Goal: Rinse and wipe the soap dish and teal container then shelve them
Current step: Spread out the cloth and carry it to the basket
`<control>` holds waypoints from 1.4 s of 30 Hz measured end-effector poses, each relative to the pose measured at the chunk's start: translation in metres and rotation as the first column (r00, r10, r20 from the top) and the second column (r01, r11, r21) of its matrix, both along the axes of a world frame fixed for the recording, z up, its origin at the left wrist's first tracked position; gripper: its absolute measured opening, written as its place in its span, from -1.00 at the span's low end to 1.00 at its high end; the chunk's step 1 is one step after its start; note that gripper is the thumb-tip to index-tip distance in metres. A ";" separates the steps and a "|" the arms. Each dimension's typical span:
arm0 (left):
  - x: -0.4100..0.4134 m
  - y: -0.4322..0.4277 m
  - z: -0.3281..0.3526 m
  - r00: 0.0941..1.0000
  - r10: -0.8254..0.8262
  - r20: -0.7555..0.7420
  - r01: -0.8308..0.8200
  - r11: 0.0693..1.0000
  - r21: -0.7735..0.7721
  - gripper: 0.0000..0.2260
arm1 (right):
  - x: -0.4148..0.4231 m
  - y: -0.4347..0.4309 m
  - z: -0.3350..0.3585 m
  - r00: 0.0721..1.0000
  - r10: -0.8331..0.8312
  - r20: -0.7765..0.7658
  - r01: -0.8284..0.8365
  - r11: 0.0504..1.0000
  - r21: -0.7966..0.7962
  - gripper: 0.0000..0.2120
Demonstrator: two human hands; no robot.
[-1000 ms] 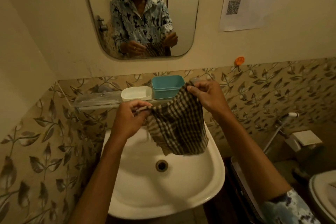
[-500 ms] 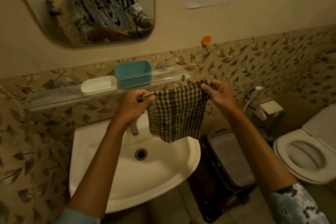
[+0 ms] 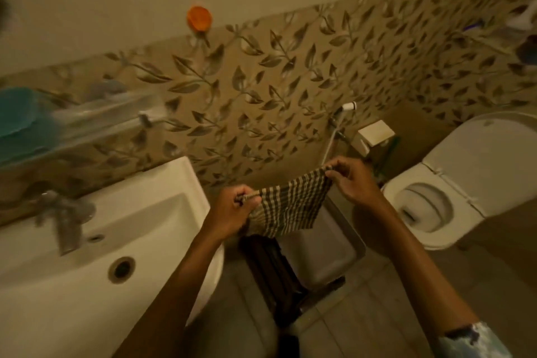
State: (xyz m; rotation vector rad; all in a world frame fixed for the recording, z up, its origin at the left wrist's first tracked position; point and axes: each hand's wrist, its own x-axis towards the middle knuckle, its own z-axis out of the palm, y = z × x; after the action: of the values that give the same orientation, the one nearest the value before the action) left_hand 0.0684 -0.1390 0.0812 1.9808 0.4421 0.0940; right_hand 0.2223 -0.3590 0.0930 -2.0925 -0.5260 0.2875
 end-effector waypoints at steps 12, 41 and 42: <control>0.120 -0.056 -0.135 0.958 0.181 -0.222 -0.179 0.983 0.031 -0.69 | 0.134 -0.020 -0.168 0.992 0.098 -0.079 -0.110 0.980 -0.168 -0.81; 0.050 -0.188 -0.371 0.755 -0.067 -0.652 0.214 0.965 0.149 -0.83 | 0.053 -0.135 -0.352 0.876 0.314 -0.367 -0.475 0.697 -0.538 -0.72; 0.052 -0.191 -0.370 0.755 -0.078 -0.651 0.214 0.968 0.132 -0.82 | 0.052 -0.135 -0.352 0.871 0.322 -0.371 -0.486 0.673 -0.557 -0.72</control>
State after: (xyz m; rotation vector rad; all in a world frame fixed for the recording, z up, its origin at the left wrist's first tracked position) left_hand 0.1205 -0.3297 -0.2892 2.2095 0.7336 -0.6967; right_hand 0.2747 -0.4944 -0.2588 -2.5125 -0.8356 1.1168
